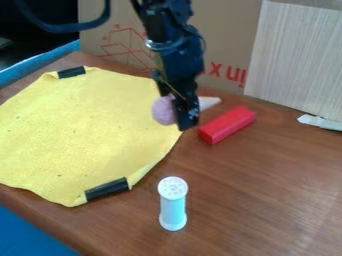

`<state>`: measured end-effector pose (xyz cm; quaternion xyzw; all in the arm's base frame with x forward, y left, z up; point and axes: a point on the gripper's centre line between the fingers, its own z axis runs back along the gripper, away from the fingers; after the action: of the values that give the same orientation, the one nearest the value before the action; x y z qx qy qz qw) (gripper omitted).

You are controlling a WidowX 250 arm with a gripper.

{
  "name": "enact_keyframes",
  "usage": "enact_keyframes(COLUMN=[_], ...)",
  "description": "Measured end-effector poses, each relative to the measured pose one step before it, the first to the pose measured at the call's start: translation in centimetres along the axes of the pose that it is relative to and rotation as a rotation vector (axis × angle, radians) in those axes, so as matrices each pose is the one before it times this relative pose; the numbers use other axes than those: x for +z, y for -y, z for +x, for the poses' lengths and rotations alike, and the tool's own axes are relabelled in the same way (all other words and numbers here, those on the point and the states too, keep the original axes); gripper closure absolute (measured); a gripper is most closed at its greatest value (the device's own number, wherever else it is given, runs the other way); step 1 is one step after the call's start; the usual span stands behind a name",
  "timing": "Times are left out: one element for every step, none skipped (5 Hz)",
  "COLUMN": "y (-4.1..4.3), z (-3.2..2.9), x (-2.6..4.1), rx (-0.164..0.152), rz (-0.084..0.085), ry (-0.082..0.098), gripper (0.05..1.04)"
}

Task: Putting the object on the cloth on the left edge

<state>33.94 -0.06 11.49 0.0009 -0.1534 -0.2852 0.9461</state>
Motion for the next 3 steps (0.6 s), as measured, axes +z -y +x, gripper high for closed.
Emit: enact_keyframes(y=[-3.471,-2.656,-2.707], z=[-0.883,0.001,-0.575], x=[1.353,1.700,0.829], rx=[0.2704,0.2674,0.2705], rz=[0.0240,0.0027,0.0252], ry=[0.0458,0.0167,-0.0039], gripper=[0.285,0.285,0.285])
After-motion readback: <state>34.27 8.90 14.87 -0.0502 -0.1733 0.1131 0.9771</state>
